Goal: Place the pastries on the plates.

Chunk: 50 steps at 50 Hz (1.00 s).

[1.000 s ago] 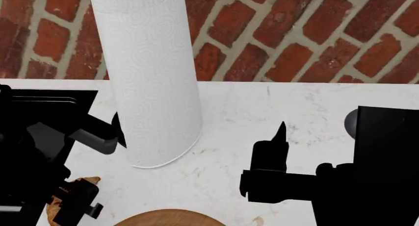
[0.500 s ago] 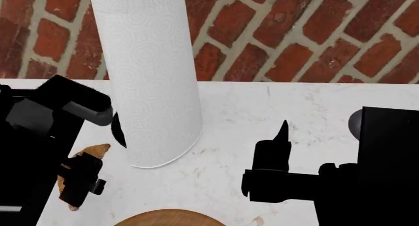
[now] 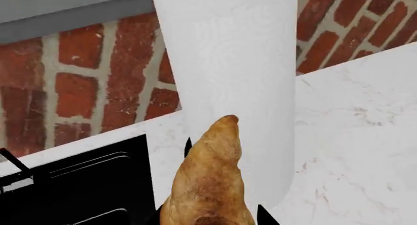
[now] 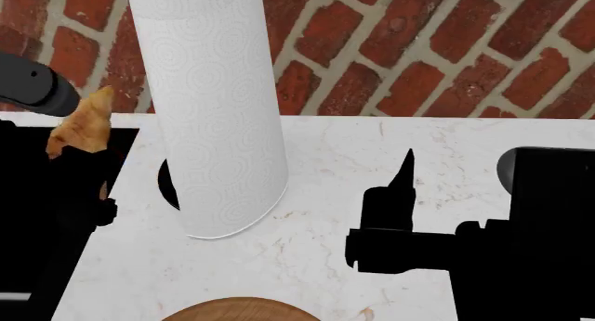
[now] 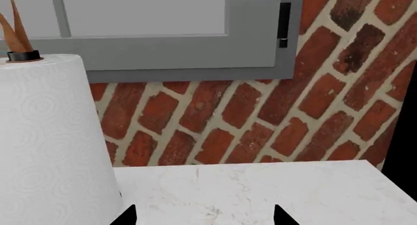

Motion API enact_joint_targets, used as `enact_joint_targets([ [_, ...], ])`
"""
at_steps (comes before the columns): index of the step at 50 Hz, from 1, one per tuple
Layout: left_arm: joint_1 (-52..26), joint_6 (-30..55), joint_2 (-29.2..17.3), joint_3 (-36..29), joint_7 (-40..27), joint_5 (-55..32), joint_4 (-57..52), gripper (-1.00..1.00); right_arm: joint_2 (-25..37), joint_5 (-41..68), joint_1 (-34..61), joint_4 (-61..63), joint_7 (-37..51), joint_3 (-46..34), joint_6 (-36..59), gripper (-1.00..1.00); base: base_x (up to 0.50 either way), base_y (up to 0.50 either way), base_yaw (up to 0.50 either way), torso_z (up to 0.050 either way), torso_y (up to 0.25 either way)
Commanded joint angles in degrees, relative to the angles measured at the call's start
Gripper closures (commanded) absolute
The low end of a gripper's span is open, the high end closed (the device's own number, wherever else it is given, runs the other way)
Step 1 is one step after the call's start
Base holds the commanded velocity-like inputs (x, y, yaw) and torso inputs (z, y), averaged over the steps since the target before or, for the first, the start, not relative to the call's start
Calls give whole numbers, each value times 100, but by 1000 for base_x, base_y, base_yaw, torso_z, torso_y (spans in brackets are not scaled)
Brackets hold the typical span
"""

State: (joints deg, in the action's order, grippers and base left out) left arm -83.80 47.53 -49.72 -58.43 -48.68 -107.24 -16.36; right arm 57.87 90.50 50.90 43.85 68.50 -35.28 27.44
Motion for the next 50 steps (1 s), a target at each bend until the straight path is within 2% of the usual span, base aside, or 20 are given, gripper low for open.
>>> enact_joint_targets([
  [1,965,-1595,-824,661,-426,185,-1550,100,-1,-553,-62,102,-84,27,-24,-100,32,0,0,0,0],
  [6,1444,-2123,-1062,774,-460,456,-1878,100,-43,-821,-112,165,-75,51,-94,-100,32,0,0,0,0],
  [15,1724,-2804,-1347,1101,-606,563,-2299,100,49,-1010,-182,397,-50,116,-169,-100,-43,0,0,0,0],
  [27,1929,-2975,-1523,1148,-647,696,-2504,100,124,-1022,-249,545,-53,163,-244,-100,-292,82,0,0,0],
  [32,1930,-3089,-1514,1223,-535,561,-2535,100,119,-1043,-255,547,-91,178,-271,-100,-307,373,0,0,0],
  [38,1896,-2941,-1478,1148,-806,757,-2508,100,110,-1078,-282,542,-158,185,-305,-100,-303,500,0,0,0],
  [50,1990,-3145,-1572,1248,-833,787,-2471,100,29,-1098,-183,505,-195,142,-213,-100,-282,500,0,0,0],
])
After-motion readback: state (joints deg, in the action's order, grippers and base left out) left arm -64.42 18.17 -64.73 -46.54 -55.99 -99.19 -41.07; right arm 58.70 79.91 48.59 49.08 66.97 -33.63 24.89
